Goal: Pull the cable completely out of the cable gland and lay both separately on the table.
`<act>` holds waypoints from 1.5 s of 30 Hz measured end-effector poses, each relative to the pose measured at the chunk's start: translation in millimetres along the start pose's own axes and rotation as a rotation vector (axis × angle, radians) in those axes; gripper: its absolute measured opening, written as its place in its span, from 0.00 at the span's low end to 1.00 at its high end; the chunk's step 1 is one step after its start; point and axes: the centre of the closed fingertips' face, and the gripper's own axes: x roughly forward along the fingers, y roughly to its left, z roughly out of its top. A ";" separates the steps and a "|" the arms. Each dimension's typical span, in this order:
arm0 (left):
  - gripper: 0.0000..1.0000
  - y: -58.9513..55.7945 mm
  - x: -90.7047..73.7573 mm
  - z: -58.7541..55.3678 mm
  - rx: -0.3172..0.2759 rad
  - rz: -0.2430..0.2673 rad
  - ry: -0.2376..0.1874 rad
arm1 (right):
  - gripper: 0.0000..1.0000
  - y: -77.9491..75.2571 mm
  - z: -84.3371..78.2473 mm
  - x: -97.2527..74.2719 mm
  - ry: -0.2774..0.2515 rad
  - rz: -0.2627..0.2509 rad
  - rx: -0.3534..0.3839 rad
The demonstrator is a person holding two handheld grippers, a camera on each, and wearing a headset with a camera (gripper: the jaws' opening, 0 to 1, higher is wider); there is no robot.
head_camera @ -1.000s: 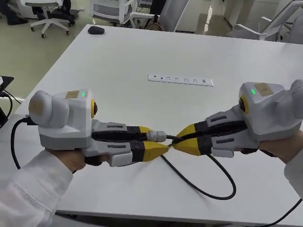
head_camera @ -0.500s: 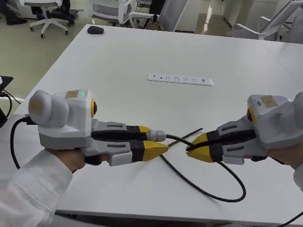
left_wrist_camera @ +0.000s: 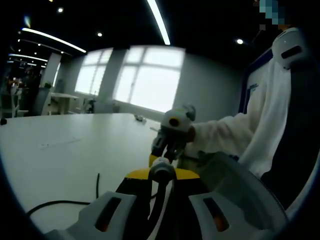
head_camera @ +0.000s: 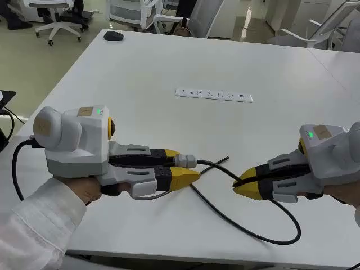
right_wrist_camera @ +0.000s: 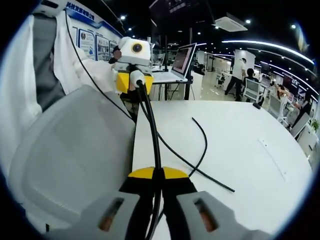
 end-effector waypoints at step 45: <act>0.16 1.5 0.7 0.0 -0.012 0.003 -0.004 | 0.09 19.4 108.9 7.0 -0.216 0.088 -0.130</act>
